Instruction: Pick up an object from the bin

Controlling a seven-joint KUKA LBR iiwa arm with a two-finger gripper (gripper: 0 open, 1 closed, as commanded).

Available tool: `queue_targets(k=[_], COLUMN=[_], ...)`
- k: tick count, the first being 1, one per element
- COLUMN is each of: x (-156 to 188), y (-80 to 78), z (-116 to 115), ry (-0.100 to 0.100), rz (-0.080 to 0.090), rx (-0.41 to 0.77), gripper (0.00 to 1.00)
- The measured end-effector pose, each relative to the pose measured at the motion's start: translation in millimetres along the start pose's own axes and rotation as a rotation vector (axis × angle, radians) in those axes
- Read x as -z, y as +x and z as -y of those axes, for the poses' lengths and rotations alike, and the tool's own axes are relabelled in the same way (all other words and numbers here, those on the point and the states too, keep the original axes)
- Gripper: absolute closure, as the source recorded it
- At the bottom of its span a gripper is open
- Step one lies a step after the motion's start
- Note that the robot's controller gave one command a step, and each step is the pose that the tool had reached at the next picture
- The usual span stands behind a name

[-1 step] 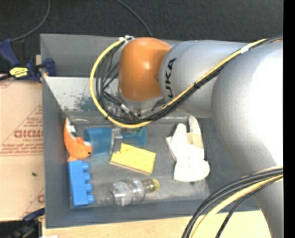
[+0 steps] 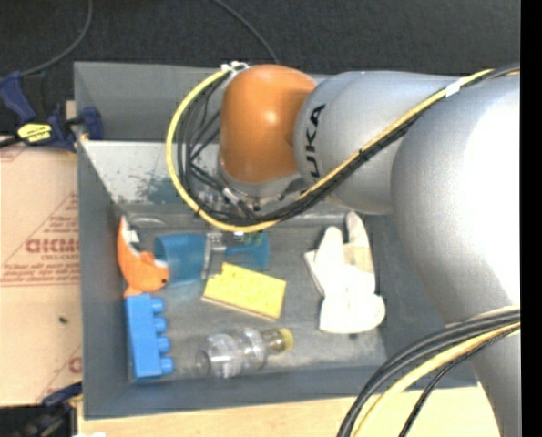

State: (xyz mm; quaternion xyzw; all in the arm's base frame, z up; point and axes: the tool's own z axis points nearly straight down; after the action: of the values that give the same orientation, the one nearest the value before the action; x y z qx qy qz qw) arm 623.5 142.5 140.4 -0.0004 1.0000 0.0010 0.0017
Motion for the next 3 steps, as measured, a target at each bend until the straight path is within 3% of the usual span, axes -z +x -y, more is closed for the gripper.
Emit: queue_targets(k=[1, 2, 3], x=[-43, -68, -67], y=[3.6, 9.9, 18.0], z=[18, 27, 14], ry=[-0.002, 0.000, -0.004], rz=[0.004, 0.001, 0.005], rx=[-0.217, -0.128, -0.075], gripper=[0.00, 0.00, 1.00])
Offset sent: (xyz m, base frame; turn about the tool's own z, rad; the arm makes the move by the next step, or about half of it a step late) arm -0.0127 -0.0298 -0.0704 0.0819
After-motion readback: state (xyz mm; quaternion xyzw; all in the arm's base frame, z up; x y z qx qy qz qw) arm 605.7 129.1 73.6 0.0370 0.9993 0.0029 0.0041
